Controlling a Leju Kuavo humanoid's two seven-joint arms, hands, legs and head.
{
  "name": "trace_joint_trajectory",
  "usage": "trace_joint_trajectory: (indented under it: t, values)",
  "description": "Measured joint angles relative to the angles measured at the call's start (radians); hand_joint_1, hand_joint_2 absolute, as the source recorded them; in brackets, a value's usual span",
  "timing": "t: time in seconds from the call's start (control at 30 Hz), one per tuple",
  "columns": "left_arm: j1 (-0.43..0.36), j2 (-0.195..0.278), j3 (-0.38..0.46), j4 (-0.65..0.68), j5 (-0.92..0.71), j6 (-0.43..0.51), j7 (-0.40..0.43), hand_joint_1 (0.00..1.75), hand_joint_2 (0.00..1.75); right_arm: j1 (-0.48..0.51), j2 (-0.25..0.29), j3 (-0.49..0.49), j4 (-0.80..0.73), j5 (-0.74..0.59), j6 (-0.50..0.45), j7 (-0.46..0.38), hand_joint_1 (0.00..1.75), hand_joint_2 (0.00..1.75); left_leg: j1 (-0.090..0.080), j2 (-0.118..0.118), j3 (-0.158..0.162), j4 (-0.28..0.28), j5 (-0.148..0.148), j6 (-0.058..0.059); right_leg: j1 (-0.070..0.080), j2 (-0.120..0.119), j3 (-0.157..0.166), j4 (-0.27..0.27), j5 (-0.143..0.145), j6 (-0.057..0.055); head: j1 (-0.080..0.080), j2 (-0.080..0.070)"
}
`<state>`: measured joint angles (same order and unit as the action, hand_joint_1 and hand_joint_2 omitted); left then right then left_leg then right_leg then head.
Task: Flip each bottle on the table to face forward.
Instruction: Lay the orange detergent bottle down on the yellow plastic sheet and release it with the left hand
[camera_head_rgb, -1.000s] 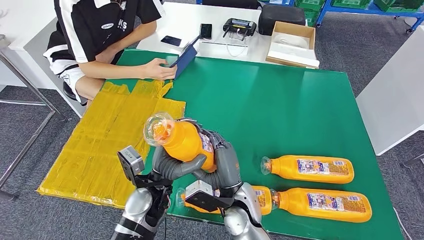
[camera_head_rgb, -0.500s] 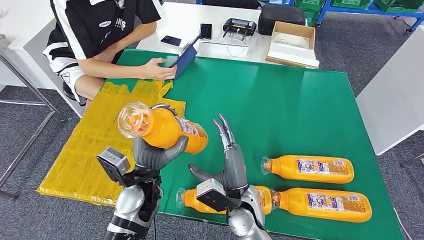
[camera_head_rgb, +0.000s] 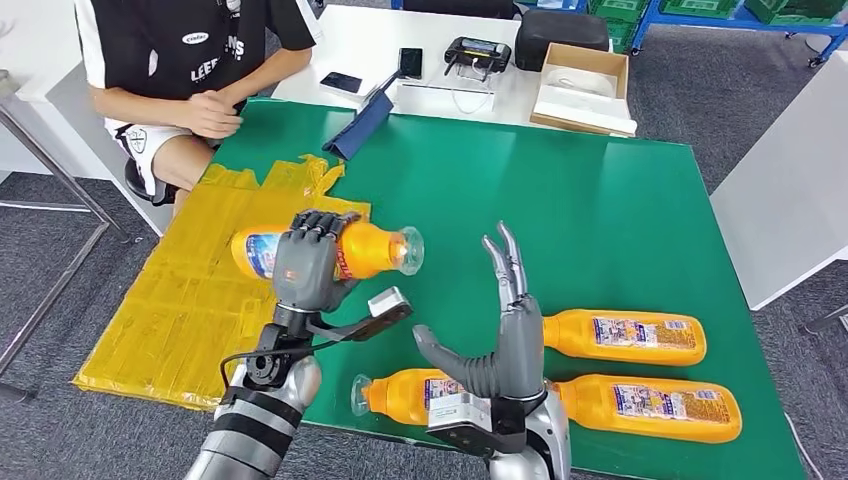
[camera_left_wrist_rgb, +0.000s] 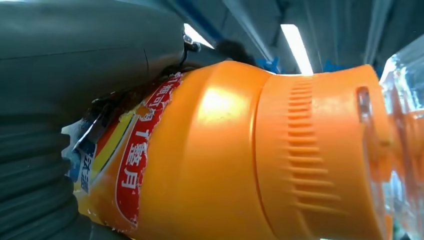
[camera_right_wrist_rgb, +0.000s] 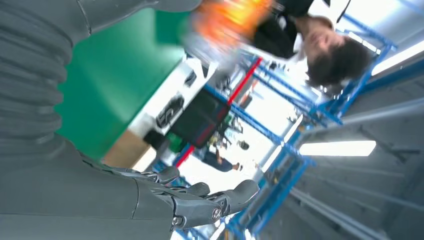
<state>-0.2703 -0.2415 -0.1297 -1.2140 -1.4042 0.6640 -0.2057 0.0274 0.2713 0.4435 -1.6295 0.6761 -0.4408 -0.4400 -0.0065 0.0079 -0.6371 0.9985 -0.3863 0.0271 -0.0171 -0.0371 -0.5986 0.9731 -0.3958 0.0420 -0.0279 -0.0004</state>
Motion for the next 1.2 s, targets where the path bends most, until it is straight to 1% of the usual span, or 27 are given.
trace_joint_trajectory:
  t: [0.07,0.1,0.2,0.23,0.37,0.43,0.47,0.6,0.73,0.8,1.0,1.07,1.2]
  values:
    - [-0.015,0.012,0.001,0.086,-0.081,0.022,0.06,1.75,1.75,0.005,-0.012,-0.001,-0.023,0.009,-0.005,0.006,0.0,1.75,0.0,0.0,0.0,0.0,0.0,0.0,0.0,0.0,0.0,0.0,0.001,-0.001,0.0,0.0]
    - [-0.023,0.021,-0.007,0.12,-0.107,0.025,0.11,1.75,1.75,0.006,-0.018,-0.001,-0.03,0.015,-0.009,0.009,0.0,1.75,0.0,0.001,0.0,0.0,0.0,0.0,0.0,0.0,0.0,0.0,0.001,-0.001,0.0,0.0]
    - [-0.052,0.057,-0.084,0.228,-0.142,0.029,0.313,1.75,1.75,0.009,-0.035,-0.002,-0.055,0.037,-0.03,0.014,0.0,1.75,0.0,0.0,0.0,0.0,0.0,0.0,0.0,0.0,0.0,0.0,0.001,-0.001,0.0,0.0]
    - [-0.06,0.069,-0.115,0.26,-0.143,0.029,0.36,1.75,1.75,0.012,-0.041,-0.001,-0.065,0.041,-0.036,0.016,0.0,1.75,0.0,0.0,-0.001,0.0,0.0,0.0,0.0,0.0,0.0,0.0,0.001,-0.001,0.0,0.0]
    - [-0.074,0.103,-0.192,0.349,-0.144,0.031,0.466,1.75,1.75,0.034,-0.06,0.001,-0.106,0.039,-0.061,0.011,0.0,1.75,0.0,0.0,-0.001,0.0,0.0,0.0,0.0,0.0,-0.001,0.0,0.001,-0.001,0.0,0.0]
    - [-0.076,0.119,-0.208,0.372,-0.144,0.032,0.494,1.75,1.75,0.051,-0.068,0.007,-0.127,0.039,-0.076,-0.005,0.0,1.75,0.0,0.001,-0.001,0.0,0.0,0.0,0.0,0.0,-0.001,0.0,0.0,-0.001,0.0,0.0]
    - [-0.077,0.125,-0.209,0.38,-0.144,0.032,0.496,1.75,1.75,0.058,-0.073,0.013,-0.137,0.043,-0.081,-0.012,0.0,1.75,0.0,0.001,-0.001,0.0,0.0,0.0,0.0,0.0,-0.001,0.0,0.0,-0.001,0.0,0.0]
    - [-0.077,0.142,-0.183,0.398,-0.144,0.033,0.457,0.07,1.75,0.067,-0.09,0.043,-0.149,0.065,-0.08,-0.016,0.0,1.75,0.0,0.0,-0.001,0.0,0.0,0.0,0.0,0.0,-0.001,0.0,0.0,-0.001,0.0,0.0]
    - [-0.078,0.148,-0.146,0.401,-0.144,0.033,0.418,0.03,1.75,0.066,-0.104,0.066,-0.14,0.091,-0.063,-0.008,0.0,1.75,0.0,0.0,-0.001,0.0,0.0,0.0,0.0,0.0,-0.001,0.0,0.0,-0.001,0.0,0.0]
    - [-0.078,0.15,-0.133,0.401,-0.144,0.033,0.412,0.0,1.75,0.065,-0.109,0.075,-0.133,0.098,-0.058,-0.006,0.0,1.75,0.0,0.0,-0.001,0.0,0.0,0.0,0.0,0.0,-0.001,0.0,0.0,-0.001,0.0,0.0]
    - [-0.079,0.151,-0.114,0.4,-0.144,0.035,0.396,0.0,1.75,0.058,-0.12,0.093,-0.104,0.127,-0.034,0.013,0.0,1.75,0.0,0.0,-0.001,0.0,0.0,0.0,0.0,0.0,0.0,0.0,0.0,-0.001,0.0,0.0]
    - [-0.079,0.15,-0.105,0.4,-0.143,0.035,0.368,0.0,1.75,0.052,-0.121,0.103,-0.081,0.142,-0.021,0.022,0.0,1.75,0.0,0.0,-0.001,0.0,0.0,0.0,0.0,0.0,0.0,0.0,0.0,-0.001,0.0,0.0]
    - [-0.079,0.14,-0.065,0.402,-0.121,0.035,0.274,0.0,1.75,0.043,-0.124,0.113,-0.031,0.194,-0.005,0.061,0.0,1.75,0.0,0.0,-0.001,0.0,0.0,0.0,0.0,0.0,0.0,0.0,0.0,-0.001,0.0,0.0]
